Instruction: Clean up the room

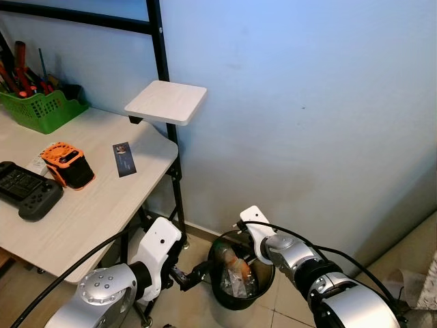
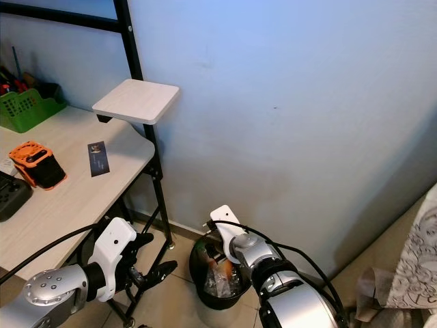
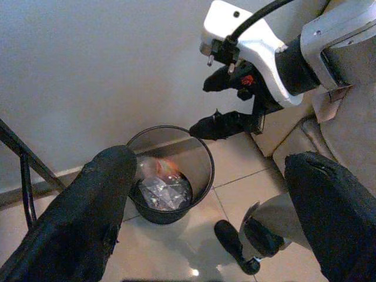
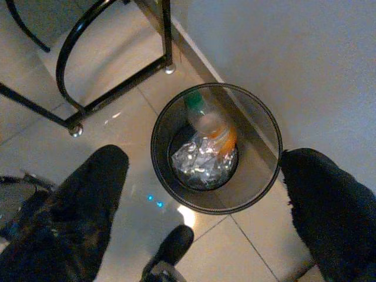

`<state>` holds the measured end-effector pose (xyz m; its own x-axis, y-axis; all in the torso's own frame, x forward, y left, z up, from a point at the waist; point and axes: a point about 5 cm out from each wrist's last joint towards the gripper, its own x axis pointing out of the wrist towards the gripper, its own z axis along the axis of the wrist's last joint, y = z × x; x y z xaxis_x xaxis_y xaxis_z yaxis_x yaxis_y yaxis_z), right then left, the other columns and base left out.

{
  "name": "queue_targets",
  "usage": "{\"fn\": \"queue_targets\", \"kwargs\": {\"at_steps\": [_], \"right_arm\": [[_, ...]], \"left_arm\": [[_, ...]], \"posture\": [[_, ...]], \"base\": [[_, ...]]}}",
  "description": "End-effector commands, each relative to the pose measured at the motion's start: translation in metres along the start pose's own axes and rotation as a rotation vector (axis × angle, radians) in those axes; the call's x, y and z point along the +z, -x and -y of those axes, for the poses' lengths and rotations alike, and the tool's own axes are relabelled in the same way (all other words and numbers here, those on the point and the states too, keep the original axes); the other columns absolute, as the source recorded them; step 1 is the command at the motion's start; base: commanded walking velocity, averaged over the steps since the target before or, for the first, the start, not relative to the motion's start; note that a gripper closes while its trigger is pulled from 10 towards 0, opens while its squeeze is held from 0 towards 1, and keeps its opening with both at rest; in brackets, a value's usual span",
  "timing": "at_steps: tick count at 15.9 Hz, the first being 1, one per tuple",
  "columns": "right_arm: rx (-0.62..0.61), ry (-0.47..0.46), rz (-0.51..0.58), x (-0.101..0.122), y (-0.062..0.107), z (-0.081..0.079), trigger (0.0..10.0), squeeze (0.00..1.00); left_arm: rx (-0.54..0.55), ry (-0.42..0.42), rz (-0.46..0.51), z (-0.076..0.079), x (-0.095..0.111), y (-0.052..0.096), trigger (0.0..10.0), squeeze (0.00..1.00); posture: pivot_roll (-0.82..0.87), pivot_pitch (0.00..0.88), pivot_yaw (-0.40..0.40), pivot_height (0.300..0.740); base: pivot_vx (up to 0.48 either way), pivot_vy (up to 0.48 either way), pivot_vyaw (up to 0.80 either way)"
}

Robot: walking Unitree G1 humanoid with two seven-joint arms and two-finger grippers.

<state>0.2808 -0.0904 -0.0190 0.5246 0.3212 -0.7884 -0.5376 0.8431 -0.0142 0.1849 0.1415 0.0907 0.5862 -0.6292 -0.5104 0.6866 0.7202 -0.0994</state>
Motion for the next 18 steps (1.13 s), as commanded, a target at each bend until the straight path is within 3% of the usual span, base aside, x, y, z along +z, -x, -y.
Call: {"fn": "queue_targets", "kwargs": {"at_steps": [1,3,4,5,8,10,12,14,18], "right_arm": [[0.011,-0.022,0.047,0.005,0.001,0.002,10.0,1.00],[0.009,-0.079,0.143,0.012,0.006,0.012,10.0,1.00],[-0.021,-0.126,0.256,0.013,0.018,0.028,10.0,1.00],[-0.031,-0.143,0.301,0.013,0.024,0.032,10.0,1.00],[-0.146,-0.179,0.441,0.010,0.060,0.052,10.0,1.00],[-0.260,-0.274,0.536,0.008,0.084,0.062,10.0,1.00],[-0.333,-0.331,0.593,0.009,0.102,0.060,10.0,1.00],[-0.356,-0.348,0.616,0.013,0.117,0.046,10.0,1.00],[-0.404,-0.349,0.610,0.016,0.124,0.047,10.0,1.00]], "left_arm": [[0.028,-0.021,0.005,-0.002,0.003,0.002,10.0,0.00],[0.094,-0.016,0.038,-0.009,0.009,0.001,10.0,0.00],[0.189,0.012,0.088,-0.020,0.016,0.002,10.0,0.00],[0.224,0.026,0.106,-0.023,0.018,0.002,10.0,0.00],[0.370,0.020,0.149,-0.036,0.026,0.001,10.0,0.00],[0.463,-0.027,0.188,-0.041,0.035,0.004,10.0,0.00],[0.535,0.002,0.213,-0.046,0.037,0.005,10.0,0.00],[0.616,-0.043,0.213,-0.048,0.035,0.006,10.0,0.00],[0.632,-0.030,0.217,-0.050,0.036,0.008,10.0,0.00]], "posture": [[0.04,0.001,-0.004,0.740],[0.04,0.000,-0.006,0.740],[0.03,0.000,-0.001,0.740],[0.02,0.000,0.006,0.740],[0.00,0.000,0.015,0.740],[0.00,0.000,0.012,0.740],[-0.01,0.000,0.012,0.740],[0.00,0.000,0.016,0.740],[0.01,0.000,0.018,0.740]], "base": [[0.000,0.000,0.00],[0.000,0.000,0.00],[0.000,0.000,0.00],[0.000,0.000,0.00],[0.000,0.000,-0.21],[0.000,0.000,-0.78],[0.000,0.000,-0.78],[0.000,0.000,-0.78],[0.000,0.000,-0.79]]}}
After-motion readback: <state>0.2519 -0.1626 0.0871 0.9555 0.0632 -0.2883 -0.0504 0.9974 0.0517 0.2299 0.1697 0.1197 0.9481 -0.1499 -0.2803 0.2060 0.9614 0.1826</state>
